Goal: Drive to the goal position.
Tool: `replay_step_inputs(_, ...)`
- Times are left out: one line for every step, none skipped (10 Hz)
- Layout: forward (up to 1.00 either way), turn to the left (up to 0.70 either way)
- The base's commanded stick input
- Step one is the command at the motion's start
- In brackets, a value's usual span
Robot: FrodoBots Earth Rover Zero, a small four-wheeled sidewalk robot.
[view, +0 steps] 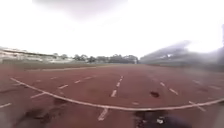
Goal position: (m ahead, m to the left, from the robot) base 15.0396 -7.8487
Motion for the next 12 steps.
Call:
replay_step_inputs(0.45, 0.27)
replay_step_inputs(0.45, 0.19)
replay_step_inputs(0.45, 0.0)
replay_step_inputs(0.45, 0.0)
replay_step_inputs(0.45, 0.0)
replay_step_inputs(0.45, 0.0)
replay_step_inputs(0.45, 0.0)
replay_step_inputs(0.45, 0.0)
replay_step_inputs(0.45, 0.0)
replay_step_inputs(0.45, 0.0)
replay_step_inputs(0.45, 0.0)
replay_step_inputs(0.45, 0.0)
